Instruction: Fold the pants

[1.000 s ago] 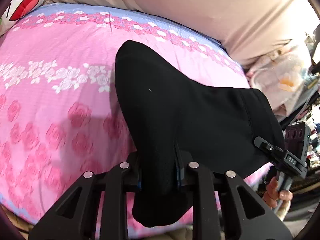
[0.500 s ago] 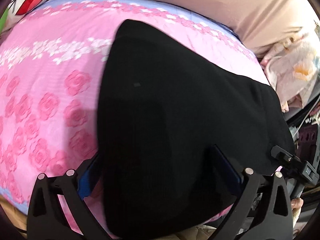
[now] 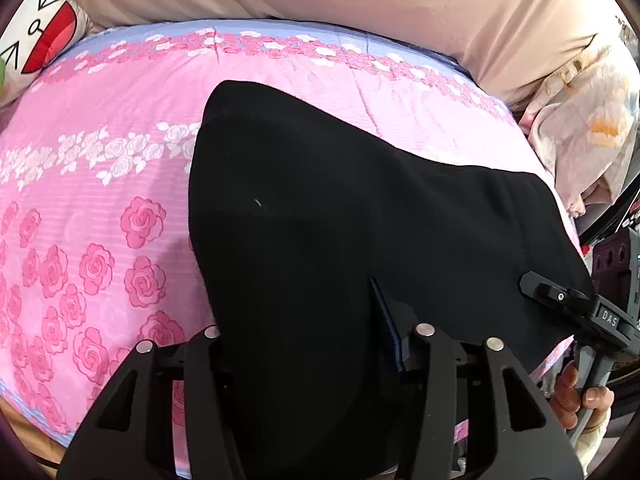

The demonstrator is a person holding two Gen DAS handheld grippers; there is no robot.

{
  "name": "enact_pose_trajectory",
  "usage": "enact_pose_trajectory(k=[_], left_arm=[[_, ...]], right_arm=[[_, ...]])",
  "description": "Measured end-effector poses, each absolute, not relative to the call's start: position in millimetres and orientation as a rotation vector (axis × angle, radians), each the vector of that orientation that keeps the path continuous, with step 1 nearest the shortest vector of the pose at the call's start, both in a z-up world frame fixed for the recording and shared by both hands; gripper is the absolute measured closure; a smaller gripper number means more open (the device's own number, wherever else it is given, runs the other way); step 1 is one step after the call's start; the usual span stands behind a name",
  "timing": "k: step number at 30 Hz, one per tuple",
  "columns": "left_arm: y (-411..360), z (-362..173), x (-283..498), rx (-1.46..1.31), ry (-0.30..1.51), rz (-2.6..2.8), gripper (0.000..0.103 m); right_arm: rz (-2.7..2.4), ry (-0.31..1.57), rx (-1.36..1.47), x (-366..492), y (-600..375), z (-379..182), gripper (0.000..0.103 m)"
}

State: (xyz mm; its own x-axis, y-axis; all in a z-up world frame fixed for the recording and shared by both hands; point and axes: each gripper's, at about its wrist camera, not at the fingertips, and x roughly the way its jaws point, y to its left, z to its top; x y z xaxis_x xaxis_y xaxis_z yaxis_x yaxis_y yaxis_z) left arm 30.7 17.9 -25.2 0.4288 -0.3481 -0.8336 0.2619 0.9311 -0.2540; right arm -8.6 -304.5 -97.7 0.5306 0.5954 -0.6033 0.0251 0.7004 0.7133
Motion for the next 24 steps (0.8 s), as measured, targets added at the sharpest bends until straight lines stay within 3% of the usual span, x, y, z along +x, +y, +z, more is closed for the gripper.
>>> enact_pose_trajectory(k=[6,12,24], left_arm=[[10.8,-15.3,26.6,-0.062,1.041,-0.373,0.068],[11.7,6.3,19.4,-0.061,1.004,-0.393,0.08],[7.4,49.1,1.7,-0.045,0.922,-0.455,0.081]], right_arm=[[0.377,0.942,0.689,-16.3,-299.5,-83.2,0.065],[0.378,0.926,0.644,-21.6,-288.8,-60.4,0.066],[0.398,0.839,0.571,-41.9,-280.3,-12.4,0.066]])
